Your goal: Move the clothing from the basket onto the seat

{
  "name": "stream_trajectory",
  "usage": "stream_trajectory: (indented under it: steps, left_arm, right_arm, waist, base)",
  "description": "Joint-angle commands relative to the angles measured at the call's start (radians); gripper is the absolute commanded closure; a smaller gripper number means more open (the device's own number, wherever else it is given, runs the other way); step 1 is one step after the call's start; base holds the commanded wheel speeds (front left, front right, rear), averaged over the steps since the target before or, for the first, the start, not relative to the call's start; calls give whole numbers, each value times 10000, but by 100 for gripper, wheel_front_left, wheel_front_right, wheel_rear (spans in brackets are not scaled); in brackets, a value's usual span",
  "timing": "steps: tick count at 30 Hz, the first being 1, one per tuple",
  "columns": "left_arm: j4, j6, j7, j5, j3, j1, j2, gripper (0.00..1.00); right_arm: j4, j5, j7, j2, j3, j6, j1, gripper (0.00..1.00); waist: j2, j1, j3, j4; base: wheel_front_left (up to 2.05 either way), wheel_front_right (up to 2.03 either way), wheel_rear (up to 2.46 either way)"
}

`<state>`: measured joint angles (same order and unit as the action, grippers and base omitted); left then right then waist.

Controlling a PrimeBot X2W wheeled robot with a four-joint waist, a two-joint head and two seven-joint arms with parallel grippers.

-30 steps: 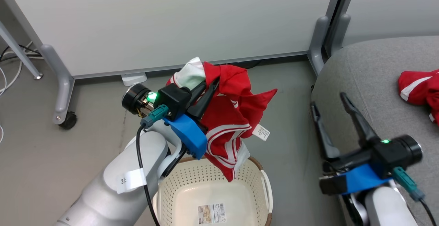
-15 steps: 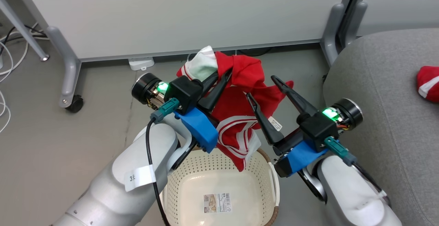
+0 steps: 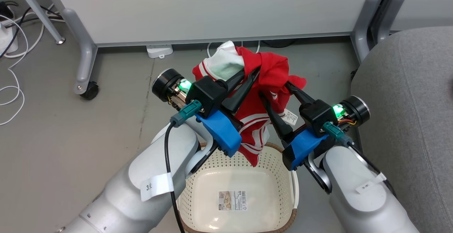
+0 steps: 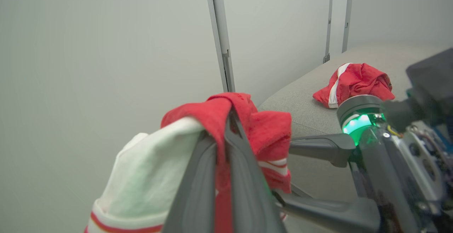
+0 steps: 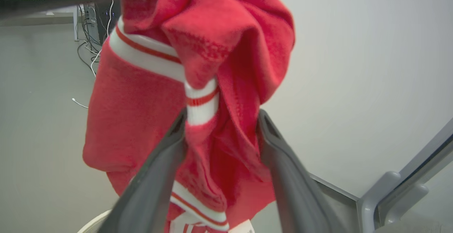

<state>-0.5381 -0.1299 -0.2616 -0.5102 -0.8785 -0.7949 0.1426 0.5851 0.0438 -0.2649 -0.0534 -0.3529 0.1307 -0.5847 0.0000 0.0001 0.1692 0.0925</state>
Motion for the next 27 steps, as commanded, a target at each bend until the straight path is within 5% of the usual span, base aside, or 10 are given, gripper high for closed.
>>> stream_trajectory:
  steps: [1,19,21,27]
  left_arm:
    - [48,-11,-48,47,14,-130,-22,100]
    - [-131,-11,-48,215,117,141,66,100]
    - [-110,-11,-48,321,178,118,60,0]
    - [-3,-11,-39,570,253,244,-3,0]
  right_arm:
    - [12,-151,8,38,-69,1,-189,100]
    - [-251,-1059,8,37,-387,1,-56,100]
    - [-304,-1088,6,37,-410,1,-46,100]
    - [-495,-1183,6,38,-296,1,-12,100]
  waist:
    - [0,-1,11,16]
    - [0,-1,-92,-140]
    - [0,-1,-91,-164]
    - [0,-1,-34,-210]
  base:
    - [0,0,0]
    - [0,0,0]
    - [0,0,0]
    - [0,0,0]
